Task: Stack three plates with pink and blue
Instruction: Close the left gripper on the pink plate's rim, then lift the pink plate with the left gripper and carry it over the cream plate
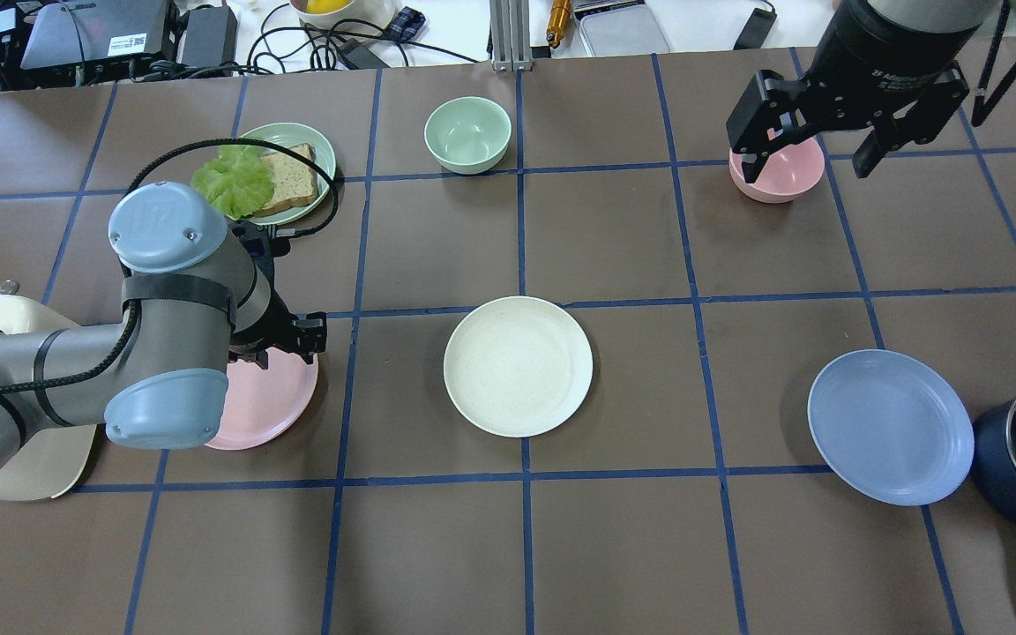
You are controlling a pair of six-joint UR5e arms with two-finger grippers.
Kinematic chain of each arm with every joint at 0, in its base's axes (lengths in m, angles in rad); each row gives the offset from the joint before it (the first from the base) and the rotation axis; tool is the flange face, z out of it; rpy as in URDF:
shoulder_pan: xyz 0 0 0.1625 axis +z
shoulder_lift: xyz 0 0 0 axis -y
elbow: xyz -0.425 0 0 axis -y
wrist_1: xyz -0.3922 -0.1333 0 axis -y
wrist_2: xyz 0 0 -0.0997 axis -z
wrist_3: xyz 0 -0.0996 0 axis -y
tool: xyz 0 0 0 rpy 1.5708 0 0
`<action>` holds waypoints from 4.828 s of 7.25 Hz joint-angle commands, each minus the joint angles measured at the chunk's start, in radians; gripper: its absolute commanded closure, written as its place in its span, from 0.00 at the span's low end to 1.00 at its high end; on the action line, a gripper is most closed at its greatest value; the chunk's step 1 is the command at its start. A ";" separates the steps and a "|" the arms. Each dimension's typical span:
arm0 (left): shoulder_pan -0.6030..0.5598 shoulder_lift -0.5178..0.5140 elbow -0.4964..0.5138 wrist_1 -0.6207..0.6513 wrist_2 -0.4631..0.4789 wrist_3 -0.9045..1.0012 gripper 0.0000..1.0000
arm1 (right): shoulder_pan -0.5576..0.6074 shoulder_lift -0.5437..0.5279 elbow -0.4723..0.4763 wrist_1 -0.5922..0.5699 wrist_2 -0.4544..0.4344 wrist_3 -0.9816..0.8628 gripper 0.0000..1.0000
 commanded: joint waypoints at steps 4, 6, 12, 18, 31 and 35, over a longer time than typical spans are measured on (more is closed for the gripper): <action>-0.008 -0.058 -0.011 0.033 0.001 -0.003 0.41 | 0.000 0.001 0.000 0.002 -0.002 0.000 0.00; -0.008 -0.078 -0.058 0.121 0.001 -0.003 0.41 | 0.000 0.001 0.000 0.002 -0.002 0.000 0.00; -0.024 -0.122 -0.085 0.180 0.013 0.051 0.44 | -0.011 0.007 0.002 0.024 -0.009 -0.008 0.00; -0.027 -0.150 -0.079 0.185 0.016 0.085 1.00 | -0.044 0.008 0.002 0.064 -0.009 -0.044 0.00; -0.514 -0.147 0.226 0.027 0.234 -0.067 1.00 | -0.046 0.008 -0.005 0.077 -0.026 -0.046 0.00; -0.616 -0.254 0.349 0.002 0.187 -0.156 1.00 | -0.045 0.008 -0.003 0.077 -0.032 -0.044 0.00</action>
